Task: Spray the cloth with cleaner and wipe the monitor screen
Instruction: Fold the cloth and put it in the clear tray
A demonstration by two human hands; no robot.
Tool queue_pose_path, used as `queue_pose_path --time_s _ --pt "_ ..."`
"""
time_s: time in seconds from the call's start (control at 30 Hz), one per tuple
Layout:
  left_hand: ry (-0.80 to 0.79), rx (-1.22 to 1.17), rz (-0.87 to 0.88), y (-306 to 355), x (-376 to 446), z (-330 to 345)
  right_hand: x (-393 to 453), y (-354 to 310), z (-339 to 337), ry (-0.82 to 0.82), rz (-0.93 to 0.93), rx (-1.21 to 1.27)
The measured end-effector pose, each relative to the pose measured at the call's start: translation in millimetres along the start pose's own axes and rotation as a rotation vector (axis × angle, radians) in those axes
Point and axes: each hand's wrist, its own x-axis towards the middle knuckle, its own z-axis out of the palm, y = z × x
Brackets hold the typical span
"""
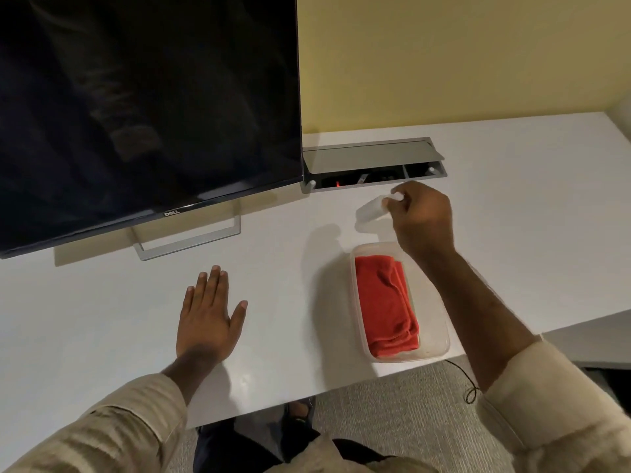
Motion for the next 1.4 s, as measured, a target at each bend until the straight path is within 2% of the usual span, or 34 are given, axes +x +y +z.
queue_pose_path --time_s 0.13,0.37,0.63,0.87,1.0,1.1,1.17,1.4 --pt "0.004 0.002 -0.002 1 0 -1 -25 10 -31 0.084 -0.009 -0.08" --pt "0.004 0.008 -0.001 1 0 0 -58 27 -54 0.139 0.026 -0.209" --pt "-0.021 0.012 -0.004 1 1 0 -66 60 -32 -0.007 0.112 -0.314" --pt "-0.033 0.009 -0.002 -1 2 1 -67 78 -7 -0.064 0.132 -0.297" --pt "-0.037 0.008 -0.003 0 3 0 -55 85 -8 -0.088 0.219 -0.226" --pt "-0.036 0.013 0.001 -1 3 0 -45 87 -11 -0.171 0.275 -0.167" --pt "-0.035 0.014 0.002 -1 3 1 -42 86 -11 -0.208 0.269 -0.183" --pt "-0.044 0.018 -0.006 -1 4 1 -44 81 -7 -0.18 0.12 -0.251"
